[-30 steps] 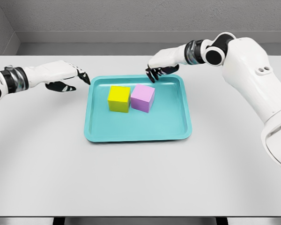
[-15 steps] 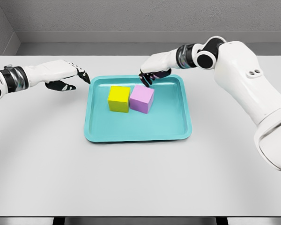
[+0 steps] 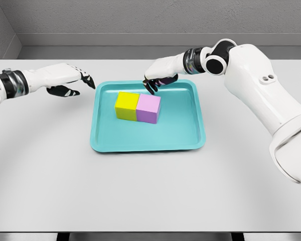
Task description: Push two cubes
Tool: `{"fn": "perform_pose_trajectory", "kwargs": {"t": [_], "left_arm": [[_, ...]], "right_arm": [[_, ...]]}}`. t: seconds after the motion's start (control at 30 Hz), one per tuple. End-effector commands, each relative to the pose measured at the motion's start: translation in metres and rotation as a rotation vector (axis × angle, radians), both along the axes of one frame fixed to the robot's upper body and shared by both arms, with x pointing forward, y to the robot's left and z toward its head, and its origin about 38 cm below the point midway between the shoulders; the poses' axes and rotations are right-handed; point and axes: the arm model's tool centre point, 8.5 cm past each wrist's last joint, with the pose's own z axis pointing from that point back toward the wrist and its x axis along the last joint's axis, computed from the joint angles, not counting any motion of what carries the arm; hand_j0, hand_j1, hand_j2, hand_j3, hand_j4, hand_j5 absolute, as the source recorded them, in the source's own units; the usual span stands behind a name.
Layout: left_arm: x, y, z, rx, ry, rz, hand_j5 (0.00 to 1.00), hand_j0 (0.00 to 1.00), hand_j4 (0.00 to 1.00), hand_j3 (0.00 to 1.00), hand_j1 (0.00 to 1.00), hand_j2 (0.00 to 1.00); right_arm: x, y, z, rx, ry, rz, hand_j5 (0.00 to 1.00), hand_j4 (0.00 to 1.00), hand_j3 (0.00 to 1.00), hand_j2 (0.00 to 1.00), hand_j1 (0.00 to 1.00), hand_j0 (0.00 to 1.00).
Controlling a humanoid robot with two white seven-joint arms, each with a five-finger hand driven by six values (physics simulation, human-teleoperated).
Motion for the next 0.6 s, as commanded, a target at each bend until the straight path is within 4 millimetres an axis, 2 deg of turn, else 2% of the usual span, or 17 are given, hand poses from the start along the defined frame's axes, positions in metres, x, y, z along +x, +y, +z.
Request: {"fn": "perform_pose_trajectory", "kwargs": {"t": [0.0,0.07,0.13,0.17,0.2,0.23,0.3,0.33,0.37,0.4,0.5,0.57], "left_arm": [[0.0,0.006,0.003,-0.003,-0.002,0.011,0.63,0.63,0.63,0.63,0.63,0.63],[-0.001,0.01,0.003,-0.003,0.0,0.016,0.63,0.63,0.63,0.63,0.63,0.63],[-0.003,0.021,0.008,0.01,-0.005,0.03,0.65,0.65,0.65,0.65,0.65,0.65],[-0.004,0.025,0.011,0.018,-0.011,0.035,0.71,0.71,0.71,0.71,0.71,0.71],[-0.003,0.025,0.013,0.009,-0.012,0.035,0.8,0.8,0.8,0.8,0.8,0.8],[-0.004,0.029,0.015,-0.014,-0.008,0.039,0.87,0.87,0.87,0.87,0.87,0.87],[-0.007,0.039,0.017,-0.002,-0.007,0.053,0.87,0.87,0.87,0.87,0.87,0.87],[-0.007,0.038,0.016,-0.001,-0.007,0.052,0.87,0.87,0.87,0.87,0.87,0.87],[-0.007,0.041,0.017,0.0,-0.006,0.058,0.95,0.95,0.95,0.95,0.95,0.95],[-0.008,0.053,0.021,-0.009,-0.017,0.086,1.0,1.0,1.0,1.0,1.0,1.0],[-0.01,0.06,0.021,0.002,-0.014,0.1,1.0,1.0,1.0,1.0,1.0,1.0],[-0.015,0.073,0.017,0.023,-0.001,0.12,1.0,1.0,1.0,1.0,1.0,1.0]], "right_arm": [[0.001,-0.002,0.002,0.006,-0.001,-0.007,0.35,0.35,0.35,0.35,0.35,0.35],[0.004,-0.014,0.011,0.011,-0.021,-0.021,0.35,0.35,0.35,0.35,0.35,0.35],[-0.006,-0.026,0.044,0.027,-0.115,0.018,0.35,0.35,0.35,0.35,0.35,0.35],[-0.01,-0.031,0.053,0.026,-0.145,0.02,0.35,0.35,0.35,0.35,0.35,0.35],[-0.012,-0.039,0.06,0.027,-0.164,0.017,0.35,0.35,0.35,0.35,0.35,0.35],[-0.013,-0.055,0.078,0.059,-0.203,0.003,0.35,0.35,0.35,0.35,0.35,0.35],[-0.025,-0.078,0.094,0.077,-0.257,0.004,0.36,0.36,0.36,0.36,0.36,0.36],[-0.03,-0.089,0.099,0.088,-0.274,-0.002,0.36,0.36,0.36,0.36,0.36,0.36],[-0.037,-0.101,0.098,0.084,-0.283,0.003,0.36,0.36,0.36,0.36,0.36,0.36],[-0.043,-0.119,0.101,0.084,-0.3,0.002,0.37,0.37,0.37,0.37,0.37,0.37],[-0.058,-0.157,0.108,0.089,-0.335,-0.041,0.38,0.38,0.38,0.38,0.38,0.38],[-0.069,-0.179,0.105,0.11,-0.337,-0.074,0.38,0.38,0.38,0.38,0.38,0.38]]}}
